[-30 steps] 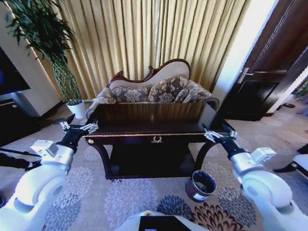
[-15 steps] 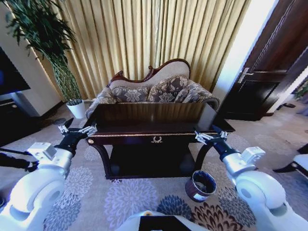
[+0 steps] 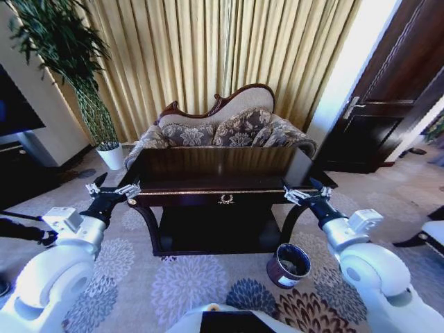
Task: Move to the front of the table and place the trash on the table into the trash bin.
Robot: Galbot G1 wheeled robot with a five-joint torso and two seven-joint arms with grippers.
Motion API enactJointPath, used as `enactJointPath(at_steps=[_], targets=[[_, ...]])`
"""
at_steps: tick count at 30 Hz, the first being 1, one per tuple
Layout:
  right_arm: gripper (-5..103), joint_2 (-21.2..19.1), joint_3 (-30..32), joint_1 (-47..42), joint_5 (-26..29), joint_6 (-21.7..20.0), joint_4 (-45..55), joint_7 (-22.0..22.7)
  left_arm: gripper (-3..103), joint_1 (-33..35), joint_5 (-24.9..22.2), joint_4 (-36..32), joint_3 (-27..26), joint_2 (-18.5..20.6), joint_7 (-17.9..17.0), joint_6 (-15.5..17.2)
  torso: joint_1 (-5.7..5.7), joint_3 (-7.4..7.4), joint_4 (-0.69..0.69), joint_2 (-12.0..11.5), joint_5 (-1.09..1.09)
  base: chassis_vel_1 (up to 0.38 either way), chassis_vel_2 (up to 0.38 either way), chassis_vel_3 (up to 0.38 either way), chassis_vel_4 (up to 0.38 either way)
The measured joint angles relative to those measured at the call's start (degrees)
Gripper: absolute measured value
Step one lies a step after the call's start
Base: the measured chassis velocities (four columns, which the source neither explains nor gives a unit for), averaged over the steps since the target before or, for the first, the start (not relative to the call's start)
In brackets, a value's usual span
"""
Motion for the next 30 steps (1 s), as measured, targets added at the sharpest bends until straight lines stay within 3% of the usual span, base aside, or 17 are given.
enactJointPath(at_steps=[30], targets=[[100,0.4,0.9,-1.8,-0.1,0.7,0.7,-0.1,100,0.9,0.1,-0.1,0.0,-0.1,0.1,0.1,-0.02,-0.01,0.02,0.0,0.00,0.149,-0.151,-0.144,0.150]])
